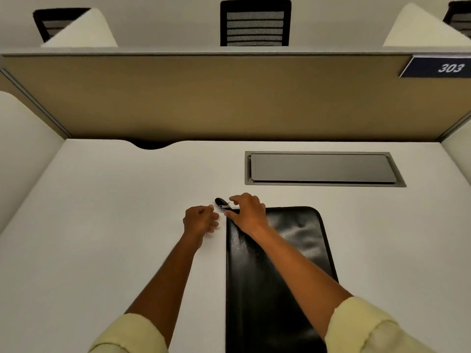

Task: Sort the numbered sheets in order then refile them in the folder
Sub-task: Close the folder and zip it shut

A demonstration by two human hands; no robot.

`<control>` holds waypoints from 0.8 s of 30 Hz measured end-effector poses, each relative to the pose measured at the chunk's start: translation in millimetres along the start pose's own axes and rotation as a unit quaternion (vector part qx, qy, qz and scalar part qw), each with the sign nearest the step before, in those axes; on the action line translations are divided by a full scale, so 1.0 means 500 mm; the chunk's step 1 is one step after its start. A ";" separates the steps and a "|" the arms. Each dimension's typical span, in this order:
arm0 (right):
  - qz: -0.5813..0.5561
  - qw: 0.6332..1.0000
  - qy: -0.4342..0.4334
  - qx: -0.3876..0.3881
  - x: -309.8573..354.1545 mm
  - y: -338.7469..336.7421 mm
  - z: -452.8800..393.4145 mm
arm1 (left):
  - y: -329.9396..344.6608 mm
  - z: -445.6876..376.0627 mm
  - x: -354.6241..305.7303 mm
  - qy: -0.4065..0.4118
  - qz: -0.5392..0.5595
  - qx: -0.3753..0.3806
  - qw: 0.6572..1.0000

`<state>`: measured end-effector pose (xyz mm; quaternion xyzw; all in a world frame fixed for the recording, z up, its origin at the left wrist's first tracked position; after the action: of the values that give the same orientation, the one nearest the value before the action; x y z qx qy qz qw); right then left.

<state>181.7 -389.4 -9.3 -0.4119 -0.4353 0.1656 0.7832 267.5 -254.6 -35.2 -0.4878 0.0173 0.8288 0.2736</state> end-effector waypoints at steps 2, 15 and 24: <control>0.025 1.000 -0.001 0.017 0.003 0.017 -0.027 | 0.013 -0.028 -0.004 -0.021 0.013 0.019 1.000; -0.061 0.997 -0.018 0.043 -0.010 0.048 -0.092 | 0.040 -0.083 -0.025 -0.107 0.047 0.005 0.993; -0.141 0.988 -0.004 0.059 -0.025 0.016 -0.093 | 0.044 -0.067 -0.028 -0.106 0.058 0.004 0.993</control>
<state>213.6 -415.6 -35.5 -0.2989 -0.4815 0.0807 0.8199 289.2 -289.0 -46.7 -0.3942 0.0194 0.8903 0.2273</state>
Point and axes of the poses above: each hand's wrist, its own z-axis away from the middle knuckle, its own y-axis out of the palm, x = y × z, the point moved 4 cm from there along -z, towards the middle knuckle, and after that the axes turned 2 degrees about x, right-handed, at the moved point
